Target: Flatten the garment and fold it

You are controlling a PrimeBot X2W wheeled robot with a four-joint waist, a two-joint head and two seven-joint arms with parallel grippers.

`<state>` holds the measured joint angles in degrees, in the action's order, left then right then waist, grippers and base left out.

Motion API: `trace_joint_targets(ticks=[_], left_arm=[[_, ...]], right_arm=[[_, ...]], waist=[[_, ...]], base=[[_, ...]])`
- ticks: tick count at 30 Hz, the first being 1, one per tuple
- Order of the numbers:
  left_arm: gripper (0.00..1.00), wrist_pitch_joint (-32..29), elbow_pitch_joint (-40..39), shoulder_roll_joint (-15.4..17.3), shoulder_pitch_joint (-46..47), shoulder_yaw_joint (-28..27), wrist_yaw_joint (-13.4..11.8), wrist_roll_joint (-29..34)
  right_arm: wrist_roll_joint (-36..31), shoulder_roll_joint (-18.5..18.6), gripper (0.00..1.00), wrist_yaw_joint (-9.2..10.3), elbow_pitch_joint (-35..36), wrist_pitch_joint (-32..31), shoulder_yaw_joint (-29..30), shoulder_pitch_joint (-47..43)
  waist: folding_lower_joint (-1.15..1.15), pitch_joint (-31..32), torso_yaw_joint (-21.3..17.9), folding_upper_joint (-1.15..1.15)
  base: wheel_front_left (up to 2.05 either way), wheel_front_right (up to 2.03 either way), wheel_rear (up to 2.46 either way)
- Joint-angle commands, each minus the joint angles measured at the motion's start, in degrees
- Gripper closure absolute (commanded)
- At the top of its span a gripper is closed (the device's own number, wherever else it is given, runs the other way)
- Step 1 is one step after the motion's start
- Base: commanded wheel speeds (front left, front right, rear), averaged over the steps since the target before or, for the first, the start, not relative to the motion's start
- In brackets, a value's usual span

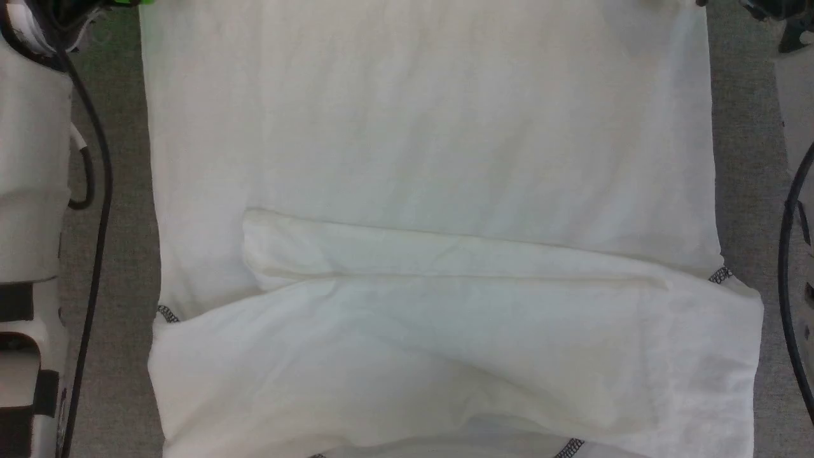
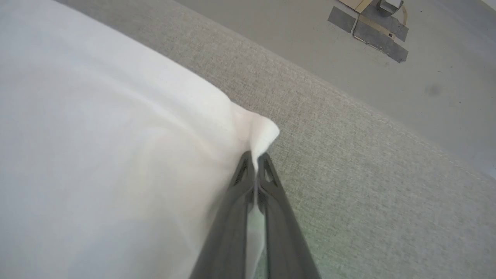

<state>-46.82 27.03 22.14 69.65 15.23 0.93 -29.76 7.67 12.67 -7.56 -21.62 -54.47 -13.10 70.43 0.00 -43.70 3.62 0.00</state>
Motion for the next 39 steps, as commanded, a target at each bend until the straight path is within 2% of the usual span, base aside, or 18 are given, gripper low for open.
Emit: trace_joint_targets(ticks=[1, 2, 7, 15, 20, 26, 29, 35, 39], left_arm=[[0.53, -1.03, 1.28, 0.43, -1.24, 0.05, -0.73, 0.04], [1.00, -1.33, 1.61, 0.62, -1.76, -0.10, -0.85, -0.24], [1.00, 2.82, 0.82, 1.37, -2.09, -1.83, -0.39, -1.12], [1.00, 17.34, -0.28, 1.33, 2.64, -4.14, -0.37, 0.93], [1.00, 24.41, 1.52, 0.78, 5.75, -4.42, 1.05, 1.50], [1.00, 28.10, 4.03, -0.93, 5.14, -4.89, 3.70, -1.51], [1.00, 29.13, 3.90, -1.58, 2.05, -4.62, 5.25, -4.14], [1.00, 31.24, 0.48, -0.61, -9.28, -3.77, 6.32, -8.74], [1.00, 32.32, -4.14, -0.86, -19.15, -3.43, 6.47, -12.84]], right_arm=[[0.62, 0.35, 1.00, 0.08, 0.09, 0.27, -0.40, 0.69], [1.07, 0.42, 1.00, 0.08, 0.22, 0.60, -0.59, 0.74], [2.03, 1.15, 1.00, 0.08, 0.15, 2.29, -0.45, 1.23], [0.14, 0.52, 1.00, 0.08, -0.60, 9.73, 4.10, 4.18], [-1.84, -0.46, 1.00, 0.08, -2.12, 15.07, 6.37, 5.72], [-0.30, -1.61, 1.00, 0.08, -4.09, 19.53, 7.61, 4.62], [2.45, -0.63, 1.00, 0.08, -3.43, 20.91, 5.53, 1.52], [10.85, 0.96, 1.00, 0.08, 0.52, 22.83, 4.16, -9.51], [16.69, 1.33, 1.00, 0.08, 4.62, 23.37, 7.33, -19.29]], waist=[[0.00, -0.96, -0.78, 0.00], [0.00, -1.10, -0.87, 0.00], [0.00, -1.15, -0.78, 0.00], [0.00, -0.14, -0.22, 0.00], [0.00, 1.53, -0.15, 0.00], [0.00, 5.49, 0.06, 0.00], [0.00, 8.64, 0.03, 0.00], [0.00, 17.05, -0.69, 0.00], [0.00, 22.85, -0.55, 0.00]], base=[[0.00, 0.00, 0.00], [0.00, 0.00, 0.00], [0.00, 0.00, 0.00], [0.00, 0.00, 0.00], [0.00, 0.00, 0.00], [0.00, 0.00, 0.00], [0.00, 0.00, 0.00], [0.00, 0.00, 0.00], [0.00, 0.00, 0.00]])
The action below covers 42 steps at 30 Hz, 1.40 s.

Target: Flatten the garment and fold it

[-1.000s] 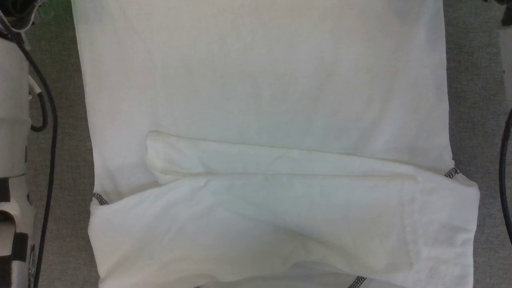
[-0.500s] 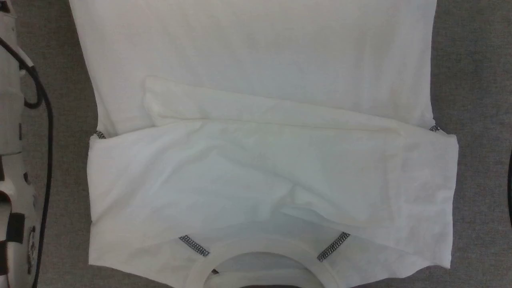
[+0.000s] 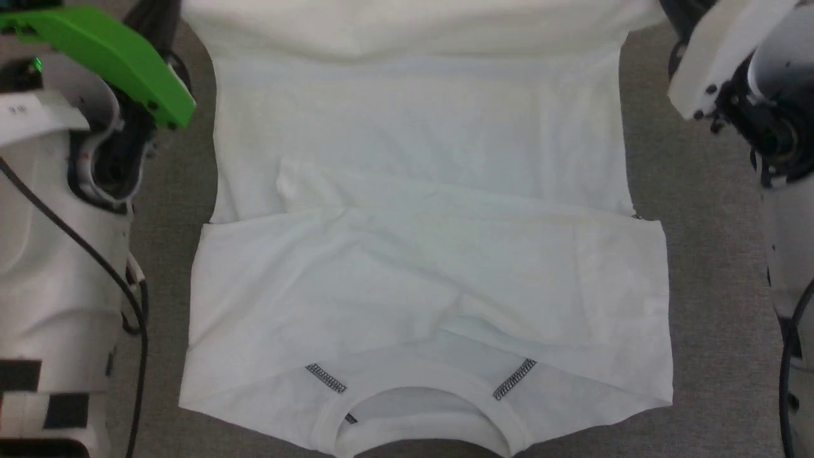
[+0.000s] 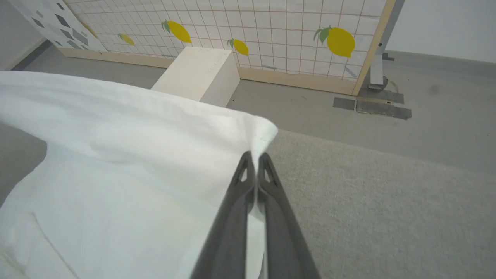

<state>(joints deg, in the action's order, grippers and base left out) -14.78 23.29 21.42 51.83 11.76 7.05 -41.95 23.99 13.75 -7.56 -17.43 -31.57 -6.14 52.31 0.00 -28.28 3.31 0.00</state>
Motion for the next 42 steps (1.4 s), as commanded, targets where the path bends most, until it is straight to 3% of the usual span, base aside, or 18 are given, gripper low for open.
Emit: trace_joint_targets(ticks=[1, 7, 14, 20, 30, 39, 40, 41, 42], left_arm=[[1.00, 0.16, -1.61, -0.35, -3.72, 0.12, 0.37, -1.76], [1.00, 1.87, -10.39, -0.16, -18.57, -0.37, 0.15, -4.99], [1.00, 4.10, -20.60, -0.21, -35.58, -1.91, -2.90, -6.72], [1.00, 5.04, -25.50, -1.34, -46.55, -3.23, -5.75, -8.78], [1.00, 4.47, -24.59, -2.16, -57.58, -3.57, -9.80, -9.95], [1.00, 0.70, -19.52, -0.68, -58.93, -1.11, -12.83, -7.60], [0.79, 0.33, -18.84, -0.85, -58.71, -1.00, -13.08, -7.75], [0.35, -0.22, -18.07, -0.85, -58.42, -0.74, -13.23, -7.79], [0.00, -0.44, -17.57, -0.81, -58.24, -0.64, -13.39, -7.72]], right_arm=[[1.21, 0.44, 1.00, 0.08, 1.61, 0.44, 1.04, -3.62], [6.42, -1.34, 1.00, 0.08, 9.23, -2.49, 7.49, -20.15], [8.48, -4.94, 1.00, 0.08, 18.22, -6.88, 12.09, -36.74], [7.83, -7.14, 1.00, 0.08, 22.56, -8.89, 14.10, -45.83], [6.57, -8.89, 1.00, 0.08, 21.61, -9.98, 12.98, -55.13], [5.35, -7.94, 1.00, 0.08, 18.01, -9.96, 10.79, -58.09], [5.30, -7.86, 1.00, 0.08, 17.74, -9.92, 10.61, -58.22], [5.24, -7.83, 1.00, 0.08, 17.33, -10.13, 10.41, -58.35], [5.16, -7.83, 1.00, 0.08, 17.13, -10.19, 10.27, -58.37]], waist=[[0.00, 8.64, -0.18, 0.00], [0.00, 14.83, -0.13, 0.00], [0.00, 18.49, -0.05, 0.00], [0.00, 19.16, -0.08, 0.00], [0.00, 19.84, -0.24, 0.00], [0.00, 20.29, 0.40, 0.00], [0.00, 20.38, 0.45, 0.00], [0.00, 20.57, 0.42, 0.00], [0.00, 20.73, 0.34, 0.00]], base=[[0.00, 0.00, 0.00], [0.00, 0.00, 0.00], [0.00, 0.00, 0.00], [0.00, 0.00, 0.00], [0.00, 0.00, 0.00], [0.00, 0.00, 0.00], [0.00, 0.00, 0.00], [0.00, 0.00, 0.00], [0.00, 0.00, 0.00]])
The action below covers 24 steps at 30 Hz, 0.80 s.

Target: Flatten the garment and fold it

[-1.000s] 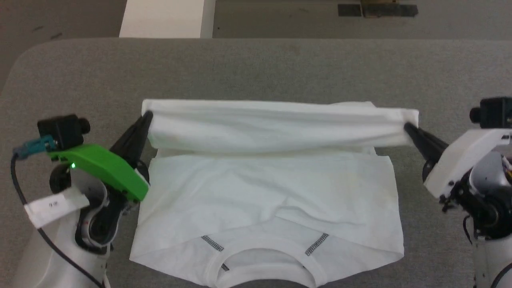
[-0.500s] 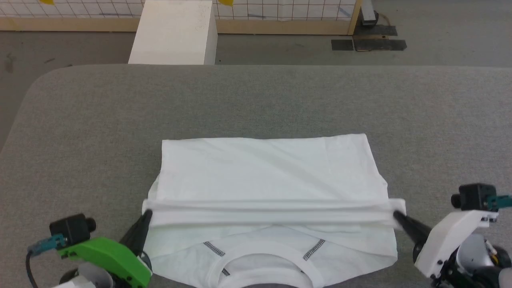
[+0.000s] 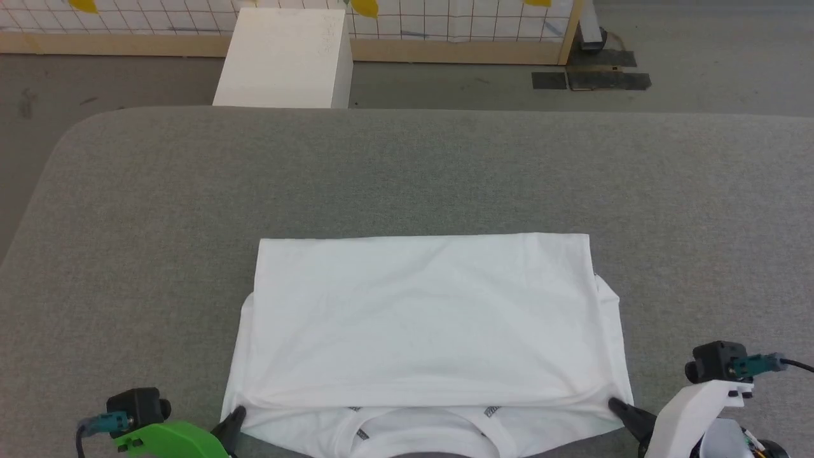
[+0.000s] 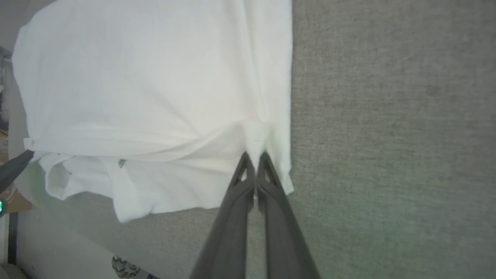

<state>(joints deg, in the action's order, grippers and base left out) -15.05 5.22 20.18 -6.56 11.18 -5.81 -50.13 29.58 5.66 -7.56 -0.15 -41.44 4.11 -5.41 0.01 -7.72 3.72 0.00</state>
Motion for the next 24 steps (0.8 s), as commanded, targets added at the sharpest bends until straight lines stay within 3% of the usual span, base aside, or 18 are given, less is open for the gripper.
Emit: trace_joint_targets(ticks=[1, 2, 8, 12, 14, 19, 24], left_arm=[[0.00, -0.67, 1.11, 0.38, 0.25, -0.01, -0.79, 0.23], [0.00, -1.14, 1.47, 0.52, 0.28, 0.10, -0.99, 0.22], [0.00, -4.71, 1.40, 3.29, -1.23, -0.90, -4.23, 0.31], [0.00, -6.71, -2.61, 6.21, -3.05, -3.57, -8.26, 0.52], [0.00, -4.85, -5.98, 7.33, -3.22, -6.05, -9.60, 1.07], [0.00, 6.95, -13.18, 8.57, 0.02, -10.02, -7.72, 5.81], [0.00, 20.47, -13.63, 7.55, 5.47, -9.95, -4.86, 12.12]], right_arm=[[-0.59, 0.34, 0.62, 0.08, -0.32, -0.49, -0.20, -0.72], [-0.81, 0.55, 0.00, 0.08, -0.41, -0.86, -0.47, -0.84], [-0.08, 2.20, 0.00, 0.08, 2.02, -2.52, -0.49, -2.08], [1.13, 3.19, 0.00, 0.08, 6.13, -3.61, 2.46, -2.71], [1.65, 3.01, 0.00, 0.08, 8.25, -3.97, 4.79, -2.04], [2.43, 2.29, 0.00, 0.08, 10.79, -6.50, 9.60, 1.44], [2.48, 2.33, 0.00, 0.08, 10.98, -8.87, 12.01, 6.70]], waist=[[-0.01, 0.32, -0.16, 0.00], [-0.01, 0.44, -0.26, 0.00], [-0.01, 2.11, -0.69, 0.00], [-0.01, 3.25, -0.71, 0.00], [-0.01, 3.51, -0.73, 0.00], [-0.01, 2.78, -0.09, 0.00], [-0.01, 0.85, 0.18, 0.00]], base=[[0.00, 0.00, 0.00], [0.00, 0.00, 0.00], [0.00, 0.00, 0.00], [0.00, 0.00, 0.00], [0.00, 0.00, 0.00], [0.00, 0.00, 0.00], [0.00, 0.00, 0.00]])
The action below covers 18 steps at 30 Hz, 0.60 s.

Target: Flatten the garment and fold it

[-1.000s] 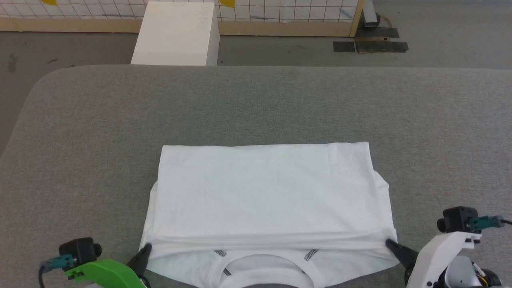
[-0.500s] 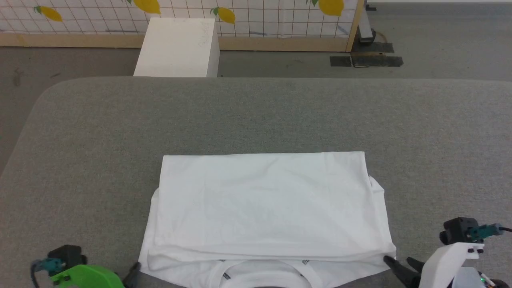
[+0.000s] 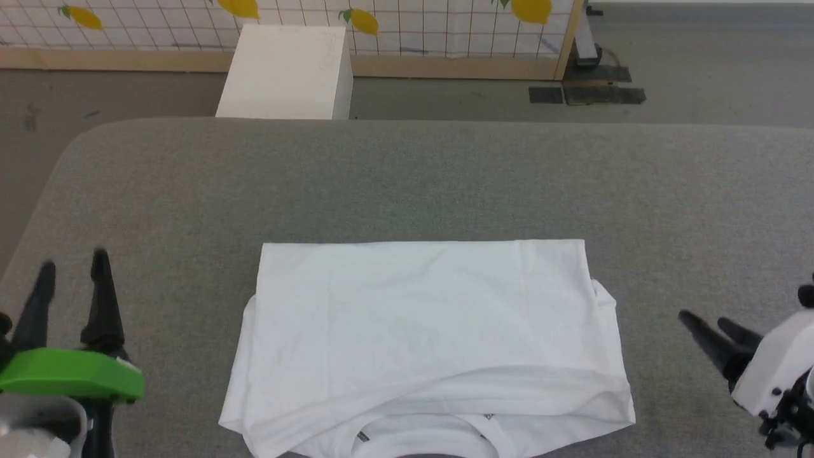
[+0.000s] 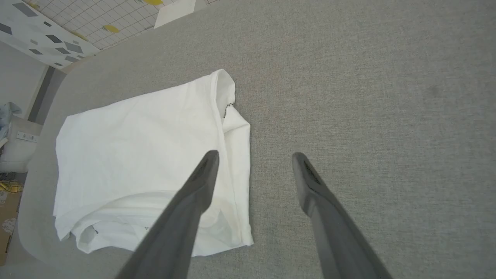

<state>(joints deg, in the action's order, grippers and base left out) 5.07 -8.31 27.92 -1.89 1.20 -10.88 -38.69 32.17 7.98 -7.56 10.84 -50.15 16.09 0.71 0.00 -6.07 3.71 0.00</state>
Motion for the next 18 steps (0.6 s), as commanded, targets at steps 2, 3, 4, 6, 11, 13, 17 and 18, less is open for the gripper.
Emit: trace_joint_targets(ticks=[2, 3, 4, 6, 11, 13, 17, 18], left_arm=[[0.00, 5.47, 0.71, -1.04, 2.79, 0.78, 1.08, 3.26], [0.00, 7.55, 1.02, -1.61, 3.98, 1.00, 1.42, 4.79], [0.00, 8.47, 1.30, -2.18, 4.77, 1.23, 1.76, 5.80], [0.00, 9.63, 1.59, -3.55, 6.52, 1.44, 2.37, 9.08], [0.00, 9.90, 0.28, -8.70, 9.14, -0.35, 5.01, 16.43], [0.00, 9.91, 0.54, -10.19, 9.22, -1.40, 6.28, 17.49], [0.00, 9.92, 1.36, -12.55, 9.35, -3.41, 8.90, 19.19], [0.00, 9.92, 1.65, -13.08, 9.30, -3.88, 9.35, 19.46]], right_arm=[[-0.85, 0.27, 0.00, 0.08, -1.76, -1.17, -0.66, 2.50], [-1.26, 0.58, 0.00, 0.08, -3.02, -1.98, -1.51, 3.49], [-1.82, 1.08, 0.00, 0.08, -4.10, -2.60, -2.46, 4.21], [-2.63, 2.44, 0.00, 0.08, -6.88, -3.89, -5.56, 5.94], [-1.34, 4.89, 0.00, 0.08, -13.48, -6.12, -12.05, 9.34], [-0.43, 5.23, 0.00, 0.08, -14.73, -6.11, -13.89, 9.93], [1.64, 4.95, 0.00, 0.08, -17.20, -5.02, -17.23, 10.78], [2.03, 4.73, 0.00, 0.08, -17.72, -4.60, -17.90, 11.02]], waist=[[0.00, -1.64, 0.22, 0.00], [0.00, -2.24, 0.24, 0.00], [0.00, -2.80, 0.29, 0.00], [0.00, -3.96, 0.43, 0.00], [0.00, -7.04, 1.64, 0.00], [0.00, -7.78, 2.05, 0.00], [0.00, -8.77, 2.69, 0.00], [0.00, -8.87, 2.77, 0.00]], base=[[0.00, 0.00, 0.00], [0.00, 0.00, 0.00], [0.00, 0.00, 0.00], [0.00, 0.00, 0.00], [0.00, 0.00, 0.00], [0.00, 0.00, 0.00], [0.00, 0.00, 0.00], [0.00, 0.00, 0.00]])
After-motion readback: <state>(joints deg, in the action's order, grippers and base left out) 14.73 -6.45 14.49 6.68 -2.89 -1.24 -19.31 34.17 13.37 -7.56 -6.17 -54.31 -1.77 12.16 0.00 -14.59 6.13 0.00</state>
